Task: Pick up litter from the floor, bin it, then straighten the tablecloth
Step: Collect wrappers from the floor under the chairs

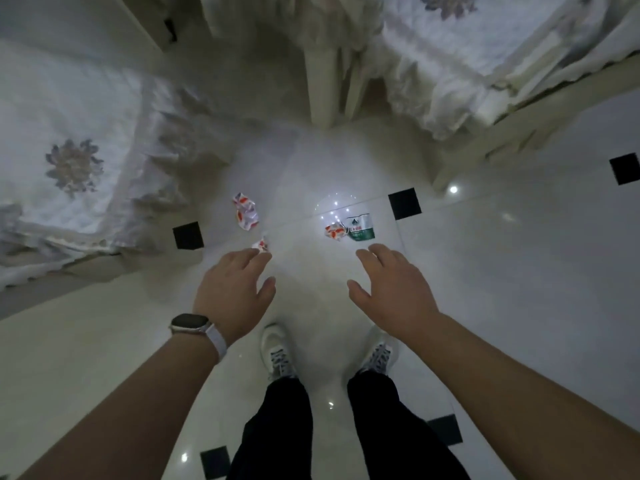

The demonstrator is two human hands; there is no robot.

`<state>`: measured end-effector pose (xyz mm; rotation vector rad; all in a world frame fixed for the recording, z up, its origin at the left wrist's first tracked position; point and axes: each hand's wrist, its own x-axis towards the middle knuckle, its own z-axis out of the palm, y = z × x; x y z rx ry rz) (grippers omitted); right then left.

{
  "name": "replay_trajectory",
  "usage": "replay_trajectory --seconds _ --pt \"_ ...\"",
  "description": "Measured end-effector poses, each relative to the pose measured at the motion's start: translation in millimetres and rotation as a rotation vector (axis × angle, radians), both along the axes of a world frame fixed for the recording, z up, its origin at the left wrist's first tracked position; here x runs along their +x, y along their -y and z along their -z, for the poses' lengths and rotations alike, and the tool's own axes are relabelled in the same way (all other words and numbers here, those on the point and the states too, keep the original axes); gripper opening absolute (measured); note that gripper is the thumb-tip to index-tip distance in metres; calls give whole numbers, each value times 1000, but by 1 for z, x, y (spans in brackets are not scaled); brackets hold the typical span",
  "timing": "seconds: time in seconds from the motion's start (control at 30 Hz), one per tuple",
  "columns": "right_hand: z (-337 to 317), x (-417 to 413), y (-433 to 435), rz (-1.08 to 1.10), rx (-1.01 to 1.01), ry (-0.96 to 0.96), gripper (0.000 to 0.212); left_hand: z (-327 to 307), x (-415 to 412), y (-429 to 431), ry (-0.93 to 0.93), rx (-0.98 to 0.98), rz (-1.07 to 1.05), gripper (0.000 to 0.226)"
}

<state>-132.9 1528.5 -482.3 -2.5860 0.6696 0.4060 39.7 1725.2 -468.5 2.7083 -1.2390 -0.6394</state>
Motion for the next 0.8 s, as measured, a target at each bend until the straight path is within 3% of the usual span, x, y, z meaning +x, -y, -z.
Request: replay_trajectory --seconds 0.5,0.8 --pt "379 70 19 14 40 31 60 380 73 -50 -16 38 -184 47" --pt "490 84 25 8 -32 -23 63 492 95 -66 -48 63 -178 59"
